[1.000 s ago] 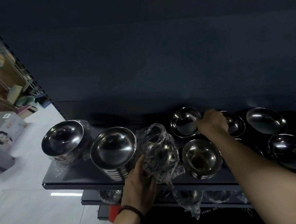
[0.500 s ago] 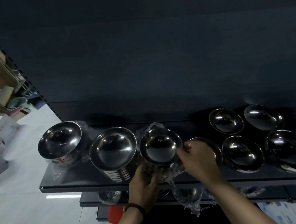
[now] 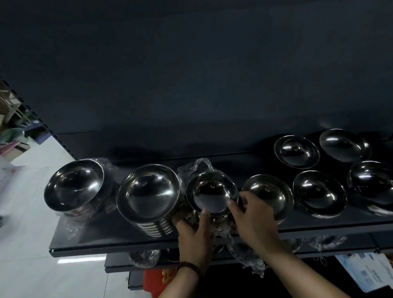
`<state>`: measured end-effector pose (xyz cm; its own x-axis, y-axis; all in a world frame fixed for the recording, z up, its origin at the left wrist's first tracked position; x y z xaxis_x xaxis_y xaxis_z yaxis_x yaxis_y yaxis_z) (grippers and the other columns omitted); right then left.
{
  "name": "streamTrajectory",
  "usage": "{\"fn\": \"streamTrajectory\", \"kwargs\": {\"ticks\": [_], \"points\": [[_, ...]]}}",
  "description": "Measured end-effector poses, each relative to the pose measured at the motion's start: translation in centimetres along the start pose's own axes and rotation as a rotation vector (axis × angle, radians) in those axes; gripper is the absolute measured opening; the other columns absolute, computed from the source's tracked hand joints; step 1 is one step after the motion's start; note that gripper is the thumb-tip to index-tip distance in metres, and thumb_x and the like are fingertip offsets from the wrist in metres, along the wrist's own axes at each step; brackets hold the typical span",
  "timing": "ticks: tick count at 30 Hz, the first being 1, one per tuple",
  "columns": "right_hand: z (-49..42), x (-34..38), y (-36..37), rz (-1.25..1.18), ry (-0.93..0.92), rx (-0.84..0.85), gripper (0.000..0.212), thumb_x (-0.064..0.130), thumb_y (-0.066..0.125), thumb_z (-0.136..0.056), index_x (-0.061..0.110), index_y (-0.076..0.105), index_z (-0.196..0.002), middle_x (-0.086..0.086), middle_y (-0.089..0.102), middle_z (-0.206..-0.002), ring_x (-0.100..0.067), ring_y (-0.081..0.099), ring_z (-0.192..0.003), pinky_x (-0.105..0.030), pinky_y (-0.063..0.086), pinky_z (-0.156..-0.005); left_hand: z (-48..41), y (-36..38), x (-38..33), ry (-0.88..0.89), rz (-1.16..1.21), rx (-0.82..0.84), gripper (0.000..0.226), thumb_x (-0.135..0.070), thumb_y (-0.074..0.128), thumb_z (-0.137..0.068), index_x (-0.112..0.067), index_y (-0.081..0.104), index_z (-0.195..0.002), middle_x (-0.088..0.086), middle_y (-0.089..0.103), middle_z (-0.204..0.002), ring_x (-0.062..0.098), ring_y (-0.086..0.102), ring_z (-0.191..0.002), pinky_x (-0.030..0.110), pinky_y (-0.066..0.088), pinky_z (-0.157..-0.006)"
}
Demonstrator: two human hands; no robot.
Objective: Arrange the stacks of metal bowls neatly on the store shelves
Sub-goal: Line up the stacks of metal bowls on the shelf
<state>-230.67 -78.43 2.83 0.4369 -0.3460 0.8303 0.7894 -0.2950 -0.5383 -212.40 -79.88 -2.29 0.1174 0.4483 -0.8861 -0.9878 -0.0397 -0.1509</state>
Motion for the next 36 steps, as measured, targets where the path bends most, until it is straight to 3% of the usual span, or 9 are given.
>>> {"fn": "streamTrajectory", "kwargs": {"ticks": [4,7,9,11,14,19,22,29,36], "points": [[-0.4,-0.6,0.3,0.062,-0.014,0.009,0.013,0.038,0.064,-0.103,0.027,0.068,-0.11,0.005,0.073,-0.075,-0.003,0.071,-0.065,-0.02,0.054,-0.06,-1.3,1.4,2.0,-0.128,0.137,0.024,0.086,-0.081,0.075,-0.068,-0.015,0.056,-0.12,0.015,0.077,-0.098,0.034,0.077,-0.088,0.052,0.063,-0.079],[0.2,-0.6,0.6,0.093,-0.054,0.021,0.009,0.034,0.064,-0.104,0.029,0.059,-0.109,0.01,0.069,-0.077,0.003,0.067,-0.069,-0.013,0.047,-0.065,-0.2,1.5,1.2,-0.172,0.233,0.006,0.041,-0.061,0.068,-0.089,-0.028,0.055,-0.108,0.015,0.078,-0.091,0.036,0.078,-0.08,0.053,0.064,-0.073],[0.9,-0.3,0.8,0.131,-0.084,0.023,0.034,0.037,0.063,-0.103,0.037,0.048,-0.134,0.014,0.069,-0.09,0.004,0.066,-0.085,-0.012,0.048,-0.075,-0.2,1.3,1.2,-0.2,0.285,-0.012,0.037,-0.06,0.061,-0.094,-0.028,0.058,-0.11,0.017,0.078,-0.093,0.04,0.077,-0.079,0.049,0.062,-0.064],[0.6,-0.6,1.0,0.201,-0.108,0.009,0.063,0.045,0.06,-0.103,0.033,0.031,-0.157,0.004,0.074,-0.104,-0.01,0.071,-0.099,-0.025,0.056,-0.087,-0.6,1.0,1.3,-0.198,0.224,-0.017,0.067,-0.072,0.062,-0.084,-0.015,0.063,-0.119,0.017,0.078,-0.094,0.037,0.078,-0.079,0.046,0.063,-0.06],[-0.6,-0.8,1.0,0.244,-0.084,0.019,0.07,0.05,0.056,-0.102,0.034,0.025,-0.162,-0.006,0.075,-0.103,-0.02,0.073,-0.097,-0.04,0.062,-0.087,-1.6,0.6,1.3,-0.134,0.055,-0.065,0.077,-0.075,0.059,-0.079,-0.004,0.069,-0.107,0.006,0.074,-0.081,0.025,0.073,-0.07,0.041,0.062,-0.061],[-2.4,1.0,0.4,0.277,-0.096,0.022,0.063,0.047,0.057,-0.101,0.033,0.032,-0.158,-0.004,0.076,-0.104,-0.021,0.075,-0.094,-0.041,0.064,-0.085,-0.9,1.2,-1.2,0.015,-0.11,-0.055,0.045,-0.048,0.055,-0.099,-0.009,0.068,-0.077,0.005,0.071,-0.076,0.027,0.07,-0.078,0.04,0.055,-0.07],[-3.7,1.7,0.3,0.352,-0.119,0.032,0.06,0.04,0.058,-0.102,0.023,0.042,-0.157,-0.007,0.076,-0.109,-0.026,0.074,-0.102,-0.044,0.062,-0.09,-1.2,1.3,-1.2,-0.008,-0.132,-0.011,0.052,-0.051,0.053,-0.093,-0.008,0.069,-0.069,0.005,0.072,-0.068,0.029,0.071,-0.074,0.043,0.057,-0.07],[-3.7,2.3,0.8,0.488,-0.15,0.073,0.054,0.02,0.059,-0.102,0.013,0.045,-0.155,-0.009,0.072,-0.13,-0.025,0.068,-0.121,-0.034,0.057,-0.095,-1.9,0.8,-0.8,-0.141,-0.145,0.002,0.051,-0.048,0.055,-0.09,-0.003,0.076,-0.077,0.013,0.077,-0.081,0.032,0.071,-0.085,0.045,0.057,-0.082],[-3.9,1.5,0.7,0.446,-0.114,0.13,0.072,0.042,0.064,-0.096,0.026,0.031,-0.159,0.0,0.074,-0.113,-0.019,0.073,-0.102,-0.039,0.061,-0.086,-4.1,1.7,2.3,-0.292,-0.056,0.038,0.068,-0.068,0.058,-0.07,-0.007,0.078,-0.092,0.017,0.077,-0.095,0.04,0.074,-0.091,0.057,0.061,-0.086]]}}
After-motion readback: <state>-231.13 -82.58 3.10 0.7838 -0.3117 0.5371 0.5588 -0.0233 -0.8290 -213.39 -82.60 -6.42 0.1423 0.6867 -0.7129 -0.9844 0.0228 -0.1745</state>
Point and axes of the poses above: each hand's wrist, its own z-axis away from the middle knuckle, its own y-axis out of the palm, x = y × z, the point moved 7 cm from there along -z, towards the middle knuckle
